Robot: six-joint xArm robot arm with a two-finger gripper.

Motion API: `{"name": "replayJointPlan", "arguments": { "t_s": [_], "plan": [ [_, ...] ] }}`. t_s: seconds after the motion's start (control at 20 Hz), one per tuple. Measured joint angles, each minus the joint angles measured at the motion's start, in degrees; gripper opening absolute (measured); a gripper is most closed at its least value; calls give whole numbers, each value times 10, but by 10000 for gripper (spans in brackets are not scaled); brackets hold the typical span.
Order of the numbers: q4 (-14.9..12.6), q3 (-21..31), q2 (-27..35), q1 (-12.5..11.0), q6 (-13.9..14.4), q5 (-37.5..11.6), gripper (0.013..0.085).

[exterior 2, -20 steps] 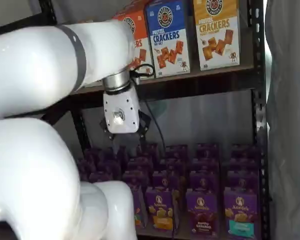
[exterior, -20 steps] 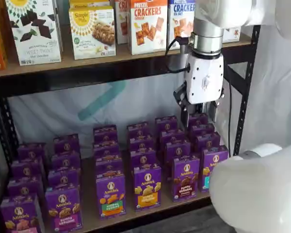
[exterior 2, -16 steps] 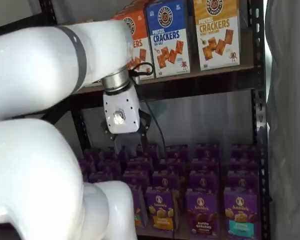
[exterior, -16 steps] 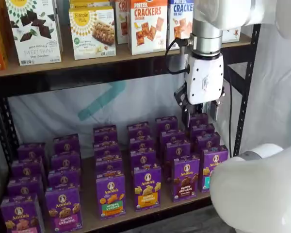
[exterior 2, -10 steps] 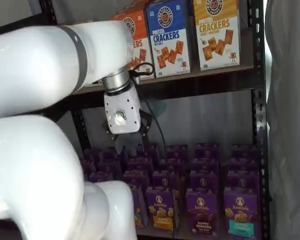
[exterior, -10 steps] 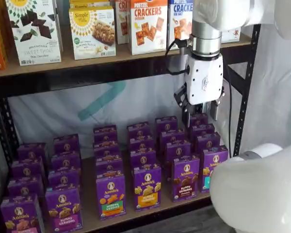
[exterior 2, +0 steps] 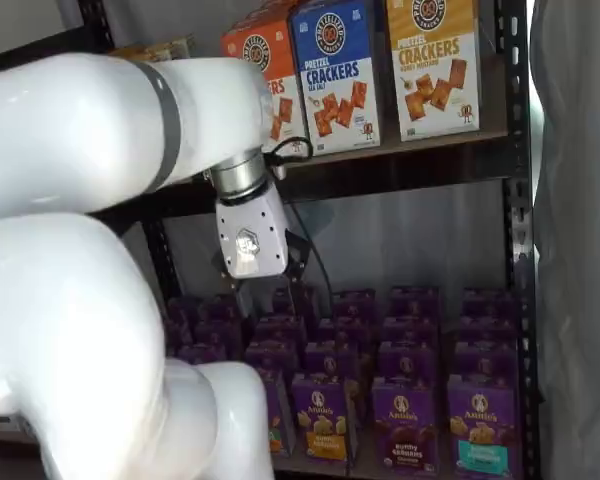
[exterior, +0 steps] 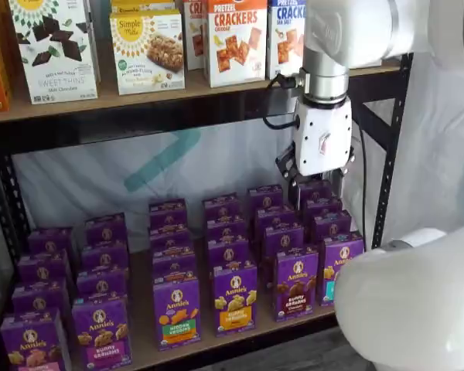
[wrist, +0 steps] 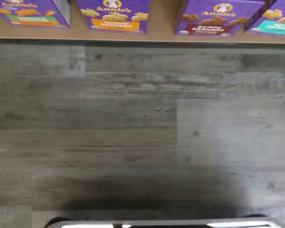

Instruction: Pick up the purple box with a brown patch in the center, on the bottom shelf, the fifth box from the left

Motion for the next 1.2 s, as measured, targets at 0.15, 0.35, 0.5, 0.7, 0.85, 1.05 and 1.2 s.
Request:
{"name": "replayJointPlan", "arguments": {
  "t_s": [0.15, 0.35, 0.5, 0.7, 0.85, 1.05, 1.2],
  "plan": [
    [9, 11, 19, -7, -9, -26, 850],
    [10, 33, 47, -9, -11, -79, 850],
    [18, 49, 76, -16, -20, -127, 850],
    [14, 65, 133, -26, -28, -190, 850],
    [19, 75, 184, -37, -43, -246, 850],
    [11, 78, 262, -48, -48, -317, 850],
    [-2, 77, 326, -58, -48, -376, 850]
  ]
}}
